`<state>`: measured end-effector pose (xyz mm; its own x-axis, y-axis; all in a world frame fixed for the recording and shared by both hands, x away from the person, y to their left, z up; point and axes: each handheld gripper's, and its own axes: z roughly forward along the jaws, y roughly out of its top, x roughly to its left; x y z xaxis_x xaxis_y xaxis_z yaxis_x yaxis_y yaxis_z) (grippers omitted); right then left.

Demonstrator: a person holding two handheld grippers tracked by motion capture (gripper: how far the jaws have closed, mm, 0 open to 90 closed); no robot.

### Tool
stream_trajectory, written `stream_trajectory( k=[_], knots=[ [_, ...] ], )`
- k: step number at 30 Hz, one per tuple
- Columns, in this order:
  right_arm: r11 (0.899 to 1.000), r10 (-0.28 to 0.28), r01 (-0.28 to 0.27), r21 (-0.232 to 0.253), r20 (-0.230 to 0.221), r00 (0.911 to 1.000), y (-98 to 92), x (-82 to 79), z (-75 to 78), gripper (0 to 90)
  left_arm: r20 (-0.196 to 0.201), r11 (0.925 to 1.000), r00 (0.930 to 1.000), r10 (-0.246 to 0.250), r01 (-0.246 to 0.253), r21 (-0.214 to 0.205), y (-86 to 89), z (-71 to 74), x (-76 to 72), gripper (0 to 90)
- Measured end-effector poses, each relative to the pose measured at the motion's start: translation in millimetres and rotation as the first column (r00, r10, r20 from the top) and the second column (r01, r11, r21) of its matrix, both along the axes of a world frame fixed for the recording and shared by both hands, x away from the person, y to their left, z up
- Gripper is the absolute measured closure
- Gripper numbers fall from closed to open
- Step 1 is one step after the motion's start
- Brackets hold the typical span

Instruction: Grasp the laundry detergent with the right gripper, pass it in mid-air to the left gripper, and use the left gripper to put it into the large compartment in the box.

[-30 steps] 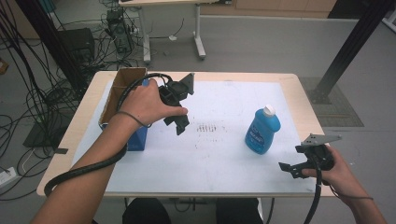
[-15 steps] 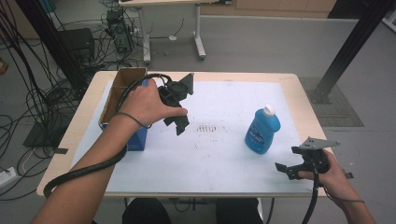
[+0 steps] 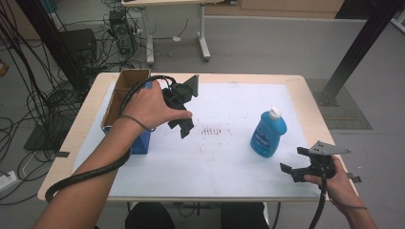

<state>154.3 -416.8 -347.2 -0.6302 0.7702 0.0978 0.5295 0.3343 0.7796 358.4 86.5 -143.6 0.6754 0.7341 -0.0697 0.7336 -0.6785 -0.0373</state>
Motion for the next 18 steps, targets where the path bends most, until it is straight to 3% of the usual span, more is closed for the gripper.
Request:
stream_trajectory(
  k=[18],
  knots=[
    [0.999, 0.003, -0.004, 0.035, 0.044, 0.999, 3.6, 0.8, -7.4, 3.3, 0.001, 1.0, 1.0, -0.002, 0.002, 0.009, -2.3, -0.9, 0.0, 6.5]
  ],
)
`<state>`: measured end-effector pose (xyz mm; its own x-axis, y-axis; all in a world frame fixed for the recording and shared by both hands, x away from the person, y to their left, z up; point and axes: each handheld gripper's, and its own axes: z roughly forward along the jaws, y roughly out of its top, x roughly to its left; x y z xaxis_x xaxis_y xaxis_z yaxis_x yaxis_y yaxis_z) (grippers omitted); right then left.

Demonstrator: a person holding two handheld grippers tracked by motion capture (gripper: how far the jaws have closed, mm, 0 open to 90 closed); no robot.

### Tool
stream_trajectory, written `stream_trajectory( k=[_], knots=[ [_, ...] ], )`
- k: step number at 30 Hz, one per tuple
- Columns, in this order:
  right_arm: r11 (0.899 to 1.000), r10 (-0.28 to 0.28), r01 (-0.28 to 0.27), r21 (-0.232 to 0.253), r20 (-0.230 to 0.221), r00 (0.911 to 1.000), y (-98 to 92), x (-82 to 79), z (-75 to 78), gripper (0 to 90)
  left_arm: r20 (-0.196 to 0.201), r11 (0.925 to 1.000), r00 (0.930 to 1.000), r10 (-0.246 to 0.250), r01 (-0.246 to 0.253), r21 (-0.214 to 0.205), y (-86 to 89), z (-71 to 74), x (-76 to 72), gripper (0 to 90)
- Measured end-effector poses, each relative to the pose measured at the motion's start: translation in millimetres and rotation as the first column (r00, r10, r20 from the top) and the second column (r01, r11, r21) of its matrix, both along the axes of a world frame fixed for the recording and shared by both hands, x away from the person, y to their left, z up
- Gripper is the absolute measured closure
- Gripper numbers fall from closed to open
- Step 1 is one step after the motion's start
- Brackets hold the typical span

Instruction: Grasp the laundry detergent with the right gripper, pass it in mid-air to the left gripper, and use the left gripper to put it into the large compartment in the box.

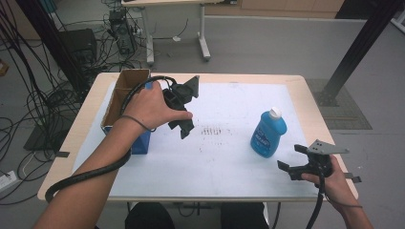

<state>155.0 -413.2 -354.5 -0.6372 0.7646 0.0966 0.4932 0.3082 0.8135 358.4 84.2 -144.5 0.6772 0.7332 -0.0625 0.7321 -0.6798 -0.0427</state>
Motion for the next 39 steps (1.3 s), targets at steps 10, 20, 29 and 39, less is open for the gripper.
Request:
stream_trajectory(
  k=[10, 20, 29, 39],
  knots=[
    [1.0, 0.013, -0.013, 0.004, 0.007, 0.9999, 4.0, 5.9, -0.7, 3.2, -0.005, 1.0, 1.0, -0.002, 0.002, -0.002, -1.3, 0.6, -0.5, 6.6],
    [1.0, 0.024, -0.024, 0.008, 0.014, 0.9996, 10.4, 12.2, -1.7, 3.2, -0.002, 1.0, 1.0, -0.007, 0.007, -0.005, -2.0, 1.8, -1.5, 6.6],
    [0.999, 0.032, -0.032, 0.013, 0.016, 0.9994, 14.4, 17.4, -5.1, 3.2, -0.002, 0.9998, 0.9999, -0.014, 0.014, -0.013, -3.5, 2.7, -1.4, 6.7],
    [0.999, 0.032, -0.033, 0.019, 0.017, 0.9993, 19.0, 22.6, -9.9, 3.2, -0.004, 0.9998, 0.9999, -0.012, 0.012, -0.015, -1.9, 2.5, -1.6, 6.7]
  ],
)
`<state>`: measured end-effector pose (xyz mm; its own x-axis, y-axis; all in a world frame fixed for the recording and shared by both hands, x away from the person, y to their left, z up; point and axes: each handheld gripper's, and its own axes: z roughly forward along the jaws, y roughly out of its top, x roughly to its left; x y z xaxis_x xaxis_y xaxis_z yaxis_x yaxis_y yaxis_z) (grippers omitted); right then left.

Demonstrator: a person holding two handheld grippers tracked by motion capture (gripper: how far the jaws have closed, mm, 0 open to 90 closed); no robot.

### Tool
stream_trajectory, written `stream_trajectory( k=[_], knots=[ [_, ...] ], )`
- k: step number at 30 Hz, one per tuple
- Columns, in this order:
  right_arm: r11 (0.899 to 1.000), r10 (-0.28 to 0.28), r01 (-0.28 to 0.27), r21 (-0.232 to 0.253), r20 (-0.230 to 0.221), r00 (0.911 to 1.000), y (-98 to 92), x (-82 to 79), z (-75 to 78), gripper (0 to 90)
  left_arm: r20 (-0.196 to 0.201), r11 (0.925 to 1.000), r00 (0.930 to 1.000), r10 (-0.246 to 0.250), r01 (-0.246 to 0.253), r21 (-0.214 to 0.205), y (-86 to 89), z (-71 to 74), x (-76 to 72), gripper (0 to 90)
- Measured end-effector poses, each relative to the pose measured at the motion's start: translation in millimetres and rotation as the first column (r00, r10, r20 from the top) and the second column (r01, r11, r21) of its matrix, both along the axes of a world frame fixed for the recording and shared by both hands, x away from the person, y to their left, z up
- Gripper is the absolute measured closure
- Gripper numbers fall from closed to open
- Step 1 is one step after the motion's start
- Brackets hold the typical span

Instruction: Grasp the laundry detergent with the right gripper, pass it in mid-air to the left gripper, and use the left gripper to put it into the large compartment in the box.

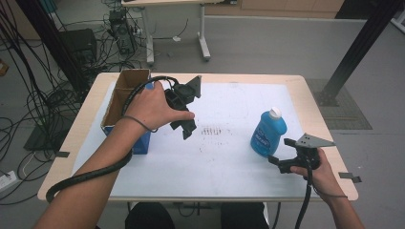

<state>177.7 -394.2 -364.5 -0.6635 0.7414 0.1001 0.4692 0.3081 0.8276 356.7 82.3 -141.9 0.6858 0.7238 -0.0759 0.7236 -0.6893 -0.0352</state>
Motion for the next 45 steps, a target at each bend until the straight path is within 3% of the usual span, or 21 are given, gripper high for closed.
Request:
stream_trajectory(
  k=[45],
  knots=[
    [1.0, 0.003, -0.003, 0.028, 0.023, 0.9997, 10.1, 11.2, -21.0, 3.8, 0.0, 0.9999, 1.0, 0.004, -0.004, -0.012, -0.4, -9.9, 0.4, 6.6]
  ],
)
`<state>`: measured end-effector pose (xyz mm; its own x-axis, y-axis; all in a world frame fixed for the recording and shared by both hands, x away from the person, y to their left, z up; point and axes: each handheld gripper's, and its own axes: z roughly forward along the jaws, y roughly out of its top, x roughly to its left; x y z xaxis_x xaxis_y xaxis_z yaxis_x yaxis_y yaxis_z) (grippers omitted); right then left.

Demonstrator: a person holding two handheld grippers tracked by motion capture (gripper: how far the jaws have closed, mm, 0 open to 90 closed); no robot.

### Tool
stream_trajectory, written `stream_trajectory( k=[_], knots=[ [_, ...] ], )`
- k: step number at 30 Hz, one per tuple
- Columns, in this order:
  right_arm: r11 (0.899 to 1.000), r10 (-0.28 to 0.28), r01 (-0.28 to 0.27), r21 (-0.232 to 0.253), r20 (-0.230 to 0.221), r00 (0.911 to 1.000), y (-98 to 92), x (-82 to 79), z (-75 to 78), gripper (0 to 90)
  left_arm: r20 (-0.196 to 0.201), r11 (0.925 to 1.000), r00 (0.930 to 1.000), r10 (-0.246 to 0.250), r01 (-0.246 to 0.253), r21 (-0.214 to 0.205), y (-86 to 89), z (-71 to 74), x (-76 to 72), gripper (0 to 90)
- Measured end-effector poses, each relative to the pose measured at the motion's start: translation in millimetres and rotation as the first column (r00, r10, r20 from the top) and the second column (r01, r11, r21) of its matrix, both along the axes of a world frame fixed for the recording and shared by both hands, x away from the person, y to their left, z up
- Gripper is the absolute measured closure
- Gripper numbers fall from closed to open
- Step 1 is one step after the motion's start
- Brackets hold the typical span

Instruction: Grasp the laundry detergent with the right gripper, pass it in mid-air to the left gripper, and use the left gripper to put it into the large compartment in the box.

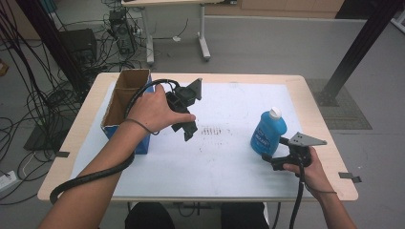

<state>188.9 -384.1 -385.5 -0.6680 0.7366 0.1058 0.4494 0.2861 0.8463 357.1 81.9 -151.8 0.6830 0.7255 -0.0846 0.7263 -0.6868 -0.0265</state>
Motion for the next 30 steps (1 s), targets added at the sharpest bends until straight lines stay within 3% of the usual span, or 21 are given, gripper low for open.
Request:
stream_trajectory(
  k=[30],
  knots=[
    [1.0, 0.007, -0.007, -0.001, 0.005, 1.0, -0.3, 1.2, 3.4, 3.9, 0.004, 1.0, 1.0, 0.005, -0.005, 0.005, 1.6, 2.4, -2.1, 6.6]
  ],
)
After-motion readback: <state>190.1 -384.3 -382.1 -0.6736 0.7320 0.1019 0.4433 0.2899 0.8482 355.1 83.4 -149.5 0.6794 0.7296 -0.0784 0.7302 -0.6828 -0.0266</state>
